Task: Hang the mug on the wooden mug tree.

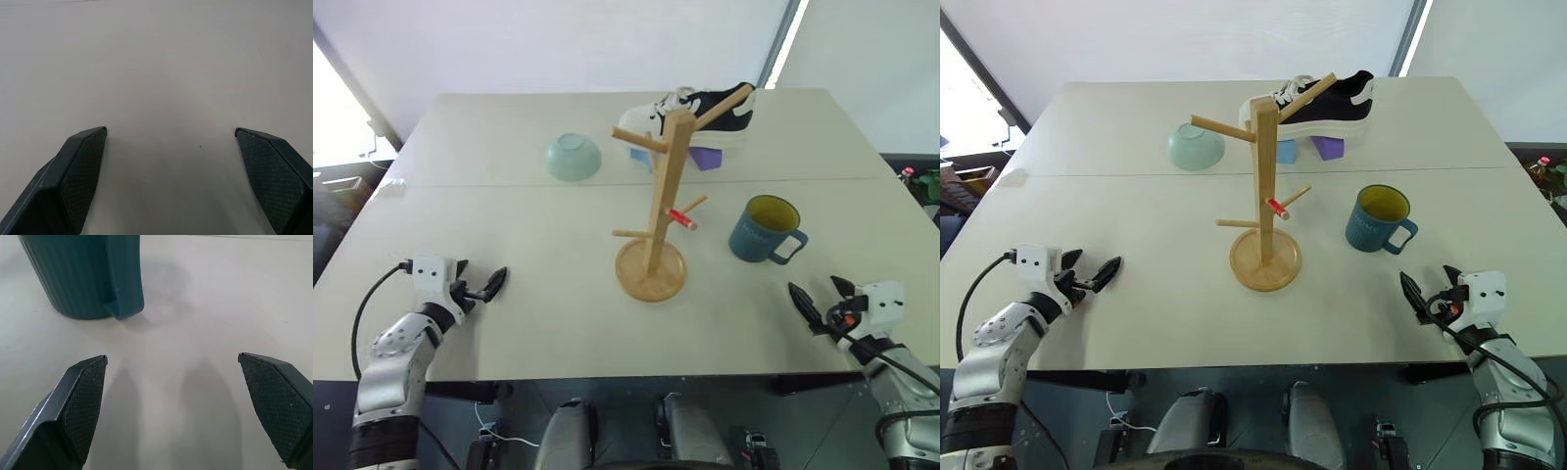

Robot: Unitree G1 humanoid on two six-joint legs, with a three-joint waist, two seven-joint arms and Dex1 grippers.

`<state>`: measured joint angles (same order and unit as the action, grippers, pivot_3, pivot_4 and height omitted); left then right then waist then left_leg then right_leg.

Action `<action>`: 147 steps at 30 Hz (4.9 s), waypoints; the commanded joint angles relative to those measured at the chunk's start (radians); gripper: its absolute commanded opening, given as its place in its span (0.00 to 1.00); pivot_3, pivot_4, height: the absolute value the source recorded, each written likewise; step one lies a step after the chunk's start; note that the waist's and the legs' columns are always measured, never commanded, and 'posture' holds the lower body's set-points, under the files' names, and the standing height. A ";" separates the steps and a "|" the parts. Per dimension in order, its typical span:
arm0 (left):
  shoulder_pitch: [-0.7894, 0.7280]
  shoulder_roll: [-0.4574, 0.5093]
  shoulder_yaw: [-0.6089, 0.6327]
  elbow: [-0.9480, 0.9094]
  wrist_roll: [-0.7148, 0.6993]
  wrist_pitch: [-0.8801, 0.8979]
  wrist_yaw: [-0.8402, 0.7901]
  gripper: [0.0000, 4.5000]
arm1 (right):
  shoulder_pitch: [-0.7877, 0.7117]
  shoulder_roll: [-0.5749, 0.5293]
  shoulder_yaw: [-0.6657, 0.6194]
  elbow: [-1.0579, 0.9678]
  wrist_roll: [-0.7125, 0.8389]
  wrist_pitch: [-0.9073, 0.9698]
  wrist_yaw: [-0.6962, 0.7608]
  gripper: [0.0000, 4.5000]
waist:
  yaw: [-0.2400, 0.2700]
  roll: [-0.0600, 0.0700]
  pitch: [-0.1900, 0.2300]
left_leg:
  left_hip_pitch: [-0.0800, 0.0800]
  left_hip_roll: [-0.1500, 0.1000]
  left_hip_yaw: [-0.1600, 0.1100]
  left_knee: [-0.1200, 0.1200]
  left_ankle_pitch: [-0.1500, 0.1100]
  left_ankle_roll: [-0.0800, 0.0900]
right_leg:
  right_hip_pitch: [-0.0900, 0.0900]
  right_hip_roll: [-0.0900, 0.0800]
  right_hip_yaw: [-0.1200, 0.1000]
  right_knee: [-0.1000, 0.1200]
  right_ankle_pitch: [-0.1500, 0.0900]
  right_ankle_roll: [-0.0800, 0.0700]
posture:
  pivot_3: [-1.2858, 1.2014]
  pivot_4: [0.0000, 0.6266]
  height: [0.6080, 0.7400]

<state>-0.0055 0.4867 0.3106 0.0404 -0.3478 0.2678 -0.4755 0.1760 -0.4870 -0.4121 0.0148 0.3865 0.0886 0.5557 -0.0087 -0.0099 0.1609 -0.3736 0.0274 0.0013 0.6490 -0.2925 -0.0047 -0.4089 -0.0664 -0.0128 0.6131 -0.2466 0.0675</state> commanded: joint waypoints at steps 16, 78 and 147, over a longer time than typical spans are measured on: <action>0.038 -0.019 -0.060 -0.075 -0.004 -0.026 -0.074 1.00 | 0.015 0.010 -0.005 -0.083 0.003 0.010 -0.051 0.99 | 0.004 0.002 0.000 | 0.000 -0.001 0.000 0.000 0.000 0.000 | 0.000 -0.002 0.000 0.000 0.000 0.000 | 0.52 0.24 1.00; -0.037 0.012 -0.473 -0.489 -0.089 0.001 -0.416 1.00 | -0.223 0.253 0.052 -0.075 -0.107 0.072 -0.459 0.60 | 0.013 0.004 0.002 | 0.000 0.000 0.005 0.000 0.000 0.000 | -0.002 0.009 0.004 0.002 -0.001 -0.001 | 0.52 0.24 1.00; -0.183 0.241 -0.174 -0.518 -0.446 0.182 -0.540 1.00 | -0.460 -0.218 0.436 -0.851 -0.216 0.609 -0.071 0.55 | 0.019 -0.007 0.008 | 0.000 0.003 0.005 0.002 0.000 0.000 | -0.003 0.016 0.006 0.002 -0.001 -0.003 | 0.52 0.24 1.00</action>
<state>-0.1799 0.7296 0.1122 -0.4450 -0.7773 0.4541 -1.0201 -0.2679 -0.7048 0.0367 -0.8186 0.1784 0.7125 0.4896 0.0099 -0.0168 0.1686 -0.3740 0.0309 0.0064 0.6514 -0.2924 -0.0045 -0.4115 -0.0504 -0.0073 0.6150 -0.2476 0.0650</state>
